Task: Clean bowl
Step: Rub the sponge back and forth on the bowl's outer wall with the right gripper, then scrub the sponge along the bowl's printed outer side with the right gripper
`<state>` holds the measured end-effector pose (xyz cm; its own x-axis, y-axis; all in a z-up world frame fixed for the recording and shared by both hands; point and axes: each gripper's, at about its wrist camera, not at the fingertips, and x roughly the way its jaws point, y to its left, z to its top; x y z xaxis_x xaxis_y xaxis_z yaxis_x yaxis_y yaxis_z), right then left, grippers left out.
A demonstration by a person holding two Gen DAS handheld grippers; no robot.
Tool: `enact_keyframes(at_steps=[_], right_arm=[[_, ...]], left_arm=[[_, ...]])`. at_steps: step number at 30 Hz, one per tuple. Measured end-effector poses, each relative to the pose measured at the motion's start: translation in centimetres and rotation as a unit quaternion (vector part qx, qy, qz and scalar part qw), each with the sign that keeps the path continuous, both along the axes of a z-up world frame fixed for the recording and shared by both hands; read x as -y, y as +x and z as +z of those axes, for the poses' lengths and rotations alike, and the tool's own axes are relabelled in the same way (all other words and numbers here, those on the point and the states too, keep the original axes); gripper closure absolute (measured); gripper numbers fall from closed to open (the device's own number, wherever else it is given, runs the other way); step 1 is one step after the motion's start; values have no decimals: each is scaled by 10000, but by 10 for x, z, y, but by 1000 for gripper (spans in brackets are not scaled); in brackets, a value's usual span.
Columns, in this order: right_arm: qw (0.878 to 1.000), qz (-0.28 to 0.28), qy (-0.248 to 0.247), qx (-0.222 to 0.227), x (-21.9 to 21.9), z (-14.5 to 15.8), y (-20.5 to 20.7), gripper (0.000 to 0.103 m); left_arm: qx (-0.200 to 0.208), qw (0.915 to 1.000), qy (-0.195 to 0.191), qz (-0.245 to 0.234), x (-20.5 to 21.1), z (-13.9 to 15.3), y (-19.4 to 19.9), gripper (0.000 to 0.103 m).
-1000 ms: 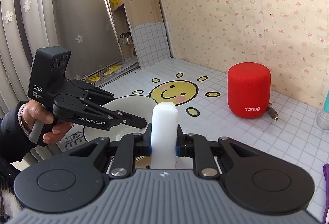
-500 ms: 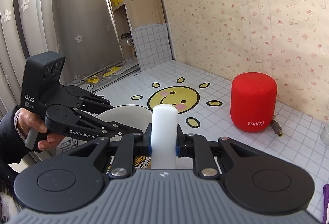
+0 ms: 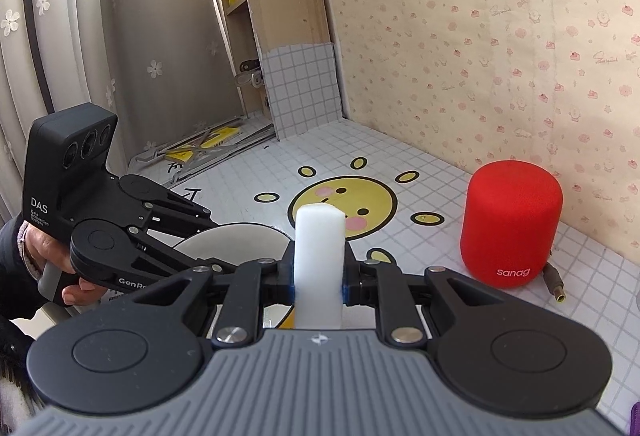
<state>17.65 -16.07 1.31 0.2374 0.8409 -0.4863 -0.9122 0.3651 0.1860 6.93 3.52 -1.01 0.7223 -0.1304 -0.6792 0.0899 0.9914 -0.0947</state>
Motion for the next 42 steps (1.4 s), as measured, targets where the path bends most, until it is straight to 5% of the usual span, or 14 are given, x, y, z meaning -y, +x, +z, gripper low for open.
enact_keyframes(at_steps=[32,42], right_arm=[[9993,-294,234,5,35,-6,-28,82],[9991,-338,239,26,36,-6,-29,82]], left_arm=[[76,9960,139,877,16,0,-14,74],[94,9975,161,683,11,1,-14,75]])
